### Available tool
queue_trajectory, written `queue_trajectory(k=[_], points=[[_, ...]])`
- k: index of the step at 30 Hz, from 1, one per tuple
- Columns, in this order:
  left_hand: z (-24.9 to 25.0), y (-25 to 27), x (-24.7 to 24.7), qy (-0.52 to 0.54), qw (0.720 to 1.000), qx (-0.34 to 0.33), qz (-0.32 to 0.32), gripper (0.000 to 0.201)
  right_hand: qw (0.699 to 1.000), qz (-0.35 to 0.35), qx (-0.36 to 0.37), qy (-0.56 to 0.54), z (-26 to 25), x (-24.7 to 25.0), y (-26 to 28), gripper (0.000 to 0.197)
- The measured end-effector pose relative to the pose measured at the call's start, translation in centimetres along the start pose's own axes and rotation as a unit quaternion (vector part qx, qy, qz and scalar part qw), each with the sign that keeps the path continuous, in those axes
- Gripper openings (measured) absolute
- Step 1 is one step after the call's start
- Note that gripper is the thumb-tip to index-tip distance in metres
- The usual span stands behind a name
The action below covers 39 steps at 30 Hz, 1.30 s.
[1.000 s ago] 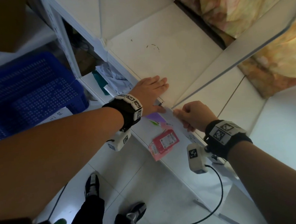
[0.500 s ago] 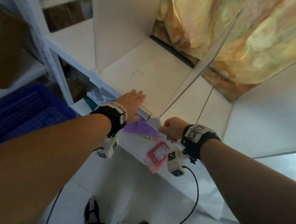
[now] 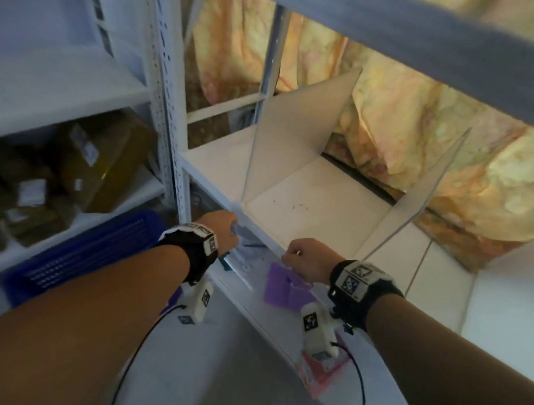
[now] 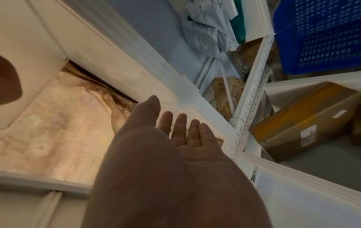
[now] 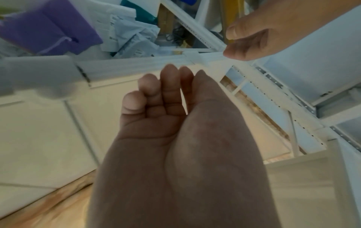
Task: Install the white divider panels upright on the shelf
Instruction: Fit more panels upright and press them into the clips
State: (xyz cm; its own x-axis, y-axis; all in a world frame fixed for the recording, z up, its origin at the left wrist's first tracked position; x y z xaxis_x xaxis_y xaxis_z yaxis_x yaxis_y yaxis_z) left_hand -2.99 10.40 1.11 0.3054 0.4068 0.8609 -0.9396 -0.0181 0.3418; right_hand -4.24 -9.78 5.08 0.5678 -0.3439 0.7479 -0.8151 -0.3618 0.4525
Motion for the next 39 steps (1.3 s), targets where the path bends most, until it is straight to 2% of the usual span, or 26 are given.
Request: queue_trajectory(k=[7, 10, 12, 17, 21, 25, 29, 33, 36, 39], points=[[-3.8, 1.7, 2.8, 0.001, 0.998, 0.059, 0.025, 0.055, 0.999, 0.019, 0.026, 0.006, -3.0, 0.7, -4.3, 0.024], [-5.6, 1.4, 2.7, 0.017, 0.997, 0.072, 0.028, 0.056, 0.998, 0.038, 0.018, 0.036, -3.1, 0.5, -6.1, 0.027], [-6.8, 0.3, 2.3, 0.013, 0.997, 0.072, 0.033, 0.065, 0.998, 0.043, 0.002, 0.052, -3.2, 0.1, -8.0, 0.032], [-7.5, -5.4, 1.3, -0.082, 0.996, -0.012, 0.038, 0.089, 0.995, 0.056, -0.027, 0.082, -2.8, -0.9, -13.9, 0.038], [-6.8, -11.1, 0.6, -0.14, 0.984, -0.108, 0.012, 0.092, 0.992, 0.055, -0.06, 0.094, -2.5, -1.4, -18.6, 0.041], [-6.4, -16.0, -0.1, -0.164, 0.973, -0.163, -0.018, 0.099, 0.989, 0.059, -0.091, 0.104, -2.0, -1.6, -21.5, 0.046], [-5.5, -18.2, -0.1, -0.168, 0.961, -0.215, -0.037, 0.101, 0.99, 0.065, -0.088, 0.09, -1.6, -1.7, -21.9, 0.046], [-5.2, -19.7, 1.0, -0.182, 0.941, -0.27, -0.094, 0.094, 0.993, 0.036, -0.092, 0.067, -1.7, -1.4, -21.9, 0.04], [-5.3, -20.2, 1.3, -0.2, 0.93, -0.292, -0.095, 0.098, 0.992, 0.002, -0.098, 0.077, -1.9, -1.4, -22.1, 0.037], [-5.5, -20.0, 0.7, -0.203, 0.93, -0.295, -0.082, 0.102, 0.99, 0.007, -0.11, 0.088, -2.1, -1.1, -22.3, 0.038]])
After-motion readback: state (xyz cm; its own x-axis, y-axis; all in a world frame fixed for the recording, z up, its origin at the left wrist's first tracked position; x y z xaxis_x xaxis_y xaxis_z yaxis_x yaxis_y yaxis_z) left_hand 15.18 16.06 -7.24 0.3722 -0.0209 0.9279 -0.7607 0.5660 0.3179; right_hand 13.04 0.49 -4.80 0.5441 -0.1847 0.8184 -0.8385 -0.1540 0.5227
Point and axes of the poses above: each hand's wrist, its own y-axis away from the middle knuckle, its own x-axis out of the back of the hand, z = x × y, the point moved 7 cm from there along -y, towards the middle knuckle
